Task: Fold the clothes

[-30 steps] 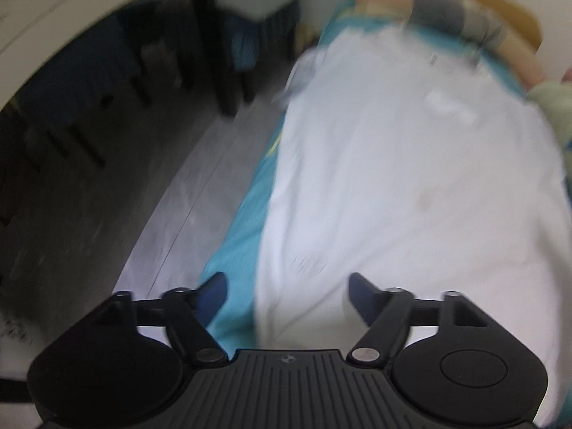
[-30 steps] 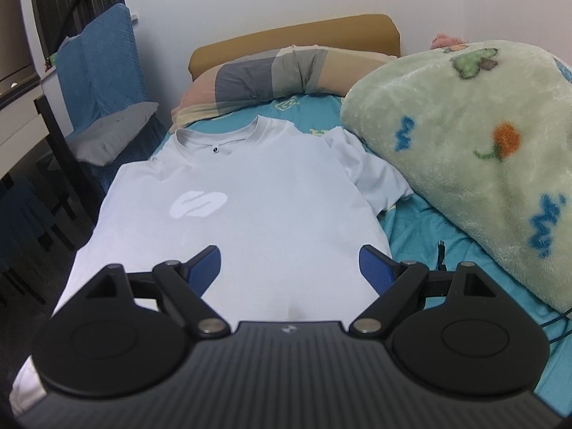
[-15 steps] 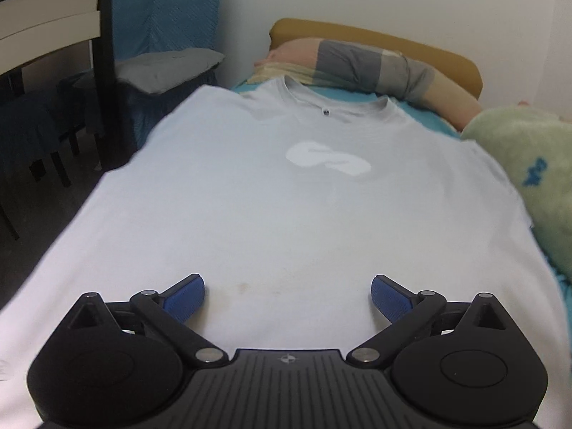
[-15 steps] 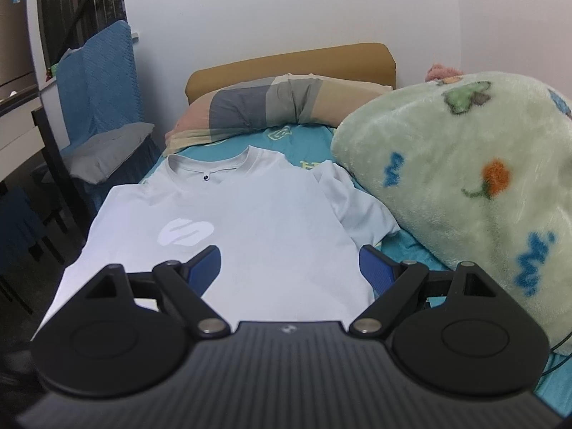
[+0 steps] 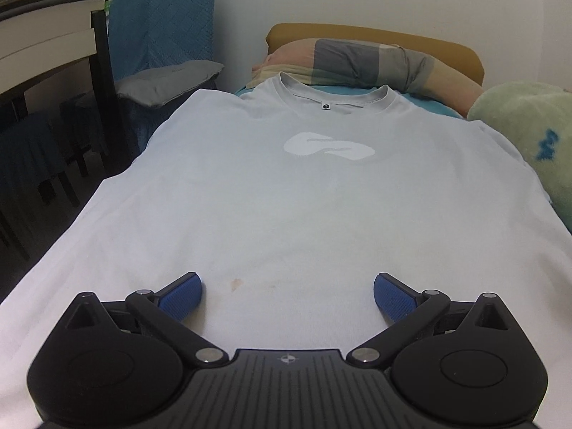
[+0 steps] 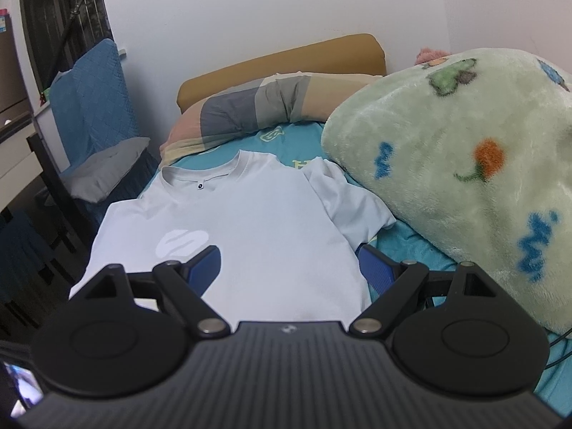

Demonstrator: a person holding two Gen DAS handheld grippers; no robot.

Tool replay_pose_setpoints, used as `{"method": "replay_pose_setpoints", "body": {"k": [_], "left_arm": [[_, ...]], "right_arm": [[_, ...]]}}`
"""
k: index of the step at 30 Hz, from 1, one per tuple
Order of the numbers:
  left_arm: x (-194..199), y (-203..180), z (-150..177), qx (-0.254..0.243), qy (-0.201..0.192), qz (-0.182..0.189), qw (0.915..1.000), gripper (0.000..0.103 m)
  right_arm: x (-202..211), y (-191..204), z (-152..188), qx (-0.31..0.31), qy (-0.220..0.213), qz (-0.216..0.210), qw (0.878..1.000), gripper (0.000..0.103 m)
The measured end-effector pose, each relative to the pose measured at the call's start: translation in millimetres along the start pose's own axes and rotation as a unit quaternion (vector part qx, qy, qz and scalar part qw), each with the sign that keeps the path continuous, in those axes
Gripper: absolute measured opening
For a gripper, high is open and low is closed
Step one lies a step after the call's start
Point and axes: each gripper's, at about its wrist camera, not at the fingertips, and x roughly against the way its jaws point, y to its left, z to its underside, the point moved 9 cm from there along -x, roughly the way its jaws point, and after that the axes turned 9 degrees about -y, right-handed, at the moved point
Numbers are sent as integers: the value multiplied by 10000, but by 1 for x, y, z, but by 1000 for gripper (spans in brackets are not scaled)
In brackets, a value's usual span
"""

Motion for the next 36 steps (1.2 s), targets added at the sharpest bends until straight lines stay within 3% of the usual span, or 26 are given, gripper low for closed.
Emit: {"method": "replay_pose_setpoints", "body": {"k": [12, 25, 33, 36], "left_arm": [[2, -1, -1, -8, -5, -5, 10000, 103], [4, -1, -1, -14, 2, -11, 10000, 103], [4, 0, -2, -18, 4, -8, 10000, 103], [4, 0, -2, -19, 5, -9, 10000, 103]], "right_arm": [[8, 13, -2, -15, 78, -128, 9999, 86], [8, 2, -22, -139, -155, 172, 9996, 86], [23, -17, -26, -910, -106, -269, 9954, 86], [18, -29, -19, -1578, 93, -583, 9857, 86]]}}
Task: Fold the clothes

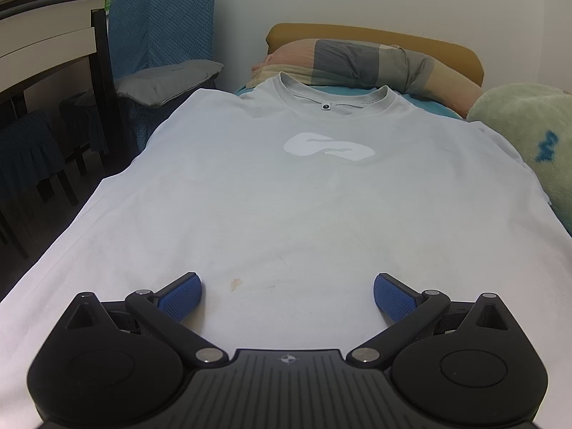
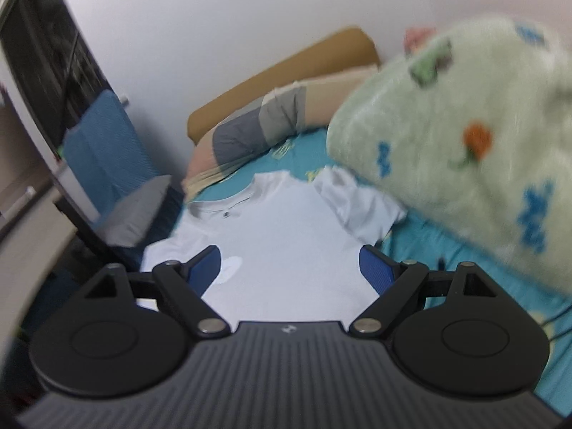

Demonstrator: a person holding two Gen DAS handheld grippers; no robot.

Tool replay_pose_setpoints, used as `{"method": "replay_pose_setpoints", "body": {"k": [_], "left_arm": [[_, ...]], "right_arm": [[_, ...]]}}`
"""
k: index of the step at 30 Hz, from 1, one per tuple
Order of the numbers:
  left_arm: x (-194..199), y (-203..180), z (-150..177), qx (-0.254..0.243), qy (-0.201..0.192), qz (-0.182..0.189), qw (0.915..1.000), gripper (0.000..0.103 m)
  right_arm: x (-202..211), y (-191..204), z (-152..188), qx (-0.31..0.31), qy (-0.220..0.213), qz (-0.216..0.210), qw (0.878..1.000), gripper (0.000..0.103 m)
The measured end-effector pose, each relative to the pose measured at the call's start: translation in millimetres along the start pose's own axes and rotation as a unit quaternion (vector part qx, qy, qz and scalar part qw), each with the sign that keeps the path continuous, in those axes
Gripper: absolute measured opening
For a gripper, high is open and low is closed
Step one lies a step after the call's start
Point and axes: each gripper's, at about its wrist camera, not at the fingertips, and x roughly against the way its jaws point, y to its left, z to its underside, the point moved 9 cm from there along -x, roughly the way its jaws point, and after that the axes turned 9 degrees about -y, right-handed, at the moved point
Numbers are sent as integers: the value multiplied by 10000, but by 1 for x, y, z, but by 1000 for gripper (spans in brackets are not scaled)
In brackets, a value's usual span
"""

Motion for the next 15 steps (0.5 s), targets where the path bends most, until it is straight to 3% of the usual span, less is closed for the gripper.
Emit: {"method": "replay_pose_setpoints", "body": {"k": [6, 11, 12, 15], "left_arm": [[0, 0, 0, 7, -10, -2, 10000, 103], [0, -1, 0, 12, -12, 1, 10000, 103], [0, -1, 0, 13, -16, 3, 10000, 103], [1, -1, 0, 16, -11, 5, 10000, 103]], "right_arm": [[-28, -45, -6, -1160, 40, -205, 9930, 87], [-89, -93, 1, -2066, 33, -81, 9784, 87], [-102, -102, 5, -2213, 77, -61, 9752, 82], [-136, -121, 17, -2560, 171, -77, 9665, 80]]}}
